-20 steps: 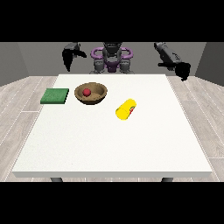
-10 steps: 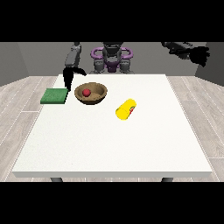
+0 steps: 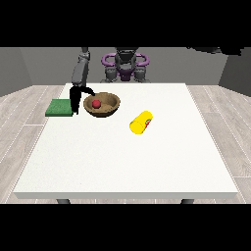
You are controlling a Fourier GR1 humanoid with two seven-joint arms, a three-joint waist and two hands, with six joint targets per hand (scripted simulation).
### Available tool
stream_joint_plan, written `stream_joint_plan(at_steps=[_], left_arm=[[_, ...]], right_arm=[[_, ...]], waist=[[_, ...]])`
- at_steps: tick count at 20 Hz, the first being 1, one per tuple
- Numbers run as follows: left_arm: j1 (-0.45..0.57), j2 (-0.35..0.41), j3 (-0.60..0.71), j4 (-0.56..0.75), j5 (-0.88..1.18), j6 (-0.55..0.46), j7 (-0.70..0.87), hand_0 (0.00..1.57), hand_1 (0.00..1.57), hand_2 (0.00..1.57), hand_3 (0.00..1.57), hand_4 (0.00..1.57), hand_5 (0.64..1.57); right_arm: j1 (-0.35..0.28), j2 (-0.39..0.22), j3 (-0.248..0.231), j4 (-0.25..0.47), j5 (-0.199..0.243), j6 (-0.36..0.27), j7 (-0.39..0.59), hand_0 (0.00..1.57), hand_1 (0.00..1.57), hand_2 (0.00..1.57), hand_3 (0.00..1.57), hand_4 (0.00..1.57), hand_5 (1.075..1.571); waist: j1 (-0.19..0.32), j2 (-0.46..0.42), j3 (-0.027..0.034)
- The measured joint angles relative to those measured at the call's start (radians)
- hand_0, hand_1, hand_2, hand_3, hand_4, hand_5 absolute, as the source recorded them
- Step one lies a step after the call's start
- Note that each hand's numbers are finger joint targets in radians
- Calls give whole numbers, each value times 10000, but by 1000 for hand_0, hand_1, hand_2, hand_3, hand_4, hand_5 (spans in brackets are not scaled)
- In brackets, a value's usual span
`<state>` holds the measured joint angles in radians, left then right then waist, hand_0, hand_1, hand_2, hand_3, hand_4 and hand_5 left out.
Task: Pick the cup and pour the ball into the bowl, then pick the bowl and place it on the pad
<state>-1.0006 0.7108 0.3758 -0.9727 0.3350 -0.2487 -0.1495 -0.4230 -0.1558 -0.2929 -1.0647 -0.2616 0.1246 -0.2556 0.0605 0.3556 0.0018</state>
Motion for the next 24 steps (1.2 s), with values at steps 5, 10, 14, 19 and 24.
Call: stream_joint_plan(at_steps=[5,10,14,19,24], left_arm=[[-166,153,31,-230,161,66,414,0,0,0,0,0,1537],[-304,324,76,-537,398,-85,655,0,0,0,0,0,1529],[-520,492,118,-807,558,-91,900,0,0,0,0,0,1530],[-703,523,78,-880,667,-68,1133,0,0,0,0,0,1542],[-1145,601,16,-857,777,-119,1325,0,0,0,0,0,1540]], right_arm=[[-669,-103,-211,1365,-123,51,-191,0,0,0,0,401,1571],[-988,-169,-412,1998,-177,20,-877,0,0,0,0,311,1568],[-1077,-198,-523,2180,-206,13,-1462,0,0,0,0,294,1566],[-1245,20,-406,2357,-16,-372,-1738,0,0,0,0,433,1570],[-1759,418,-139,2356,447,-1462,-1712,0,0,0,0,423,1570]], waist=[[15,-75,-14],[202,65,-117],[298,236,-201],[370,209,-211],[620,303,-241]])
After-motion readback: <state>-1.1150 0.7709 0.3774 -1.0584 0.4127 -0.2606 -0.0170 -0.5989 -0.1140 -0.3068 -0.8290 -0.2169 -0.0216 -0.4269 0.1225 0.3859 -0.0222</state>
